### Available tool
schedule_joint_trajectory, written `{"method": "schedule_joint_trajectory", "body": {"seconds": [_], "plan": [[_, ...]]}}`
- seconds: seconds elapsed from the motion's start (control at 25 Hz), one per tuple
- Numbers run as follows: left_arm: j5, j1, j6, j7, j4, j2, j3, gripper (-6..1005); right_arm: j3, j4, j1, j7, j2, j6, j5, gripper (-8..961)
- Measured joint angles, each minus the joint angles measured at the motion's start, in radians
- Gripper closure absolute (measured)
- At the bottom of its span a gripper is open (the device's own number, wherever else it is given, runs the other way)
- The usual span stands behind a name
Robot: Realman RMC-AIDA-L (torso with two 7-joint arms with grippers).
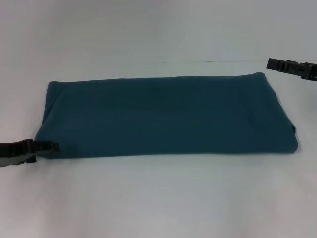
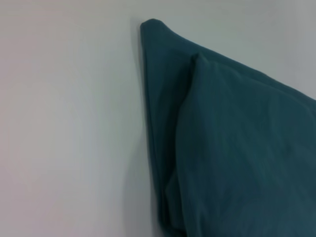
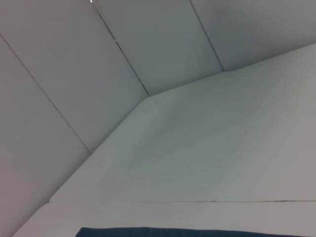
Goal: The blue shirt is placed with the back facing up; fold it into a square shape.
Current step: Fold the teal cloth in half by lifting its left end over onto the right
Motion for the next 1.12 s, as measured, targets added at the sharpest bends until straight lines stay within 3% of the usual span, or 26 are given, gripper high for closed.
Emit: {"method": "schedule_joint_trajectory", "body": {"seconds": [1.12], "plan": [[0.016, -0.043, -0.043, -0.009, -0.018, -0.001, 0.047, 159, 0.001, 0.0, -0.001, 0.013, -0.005, -0.001, 0.0, 44]]}}
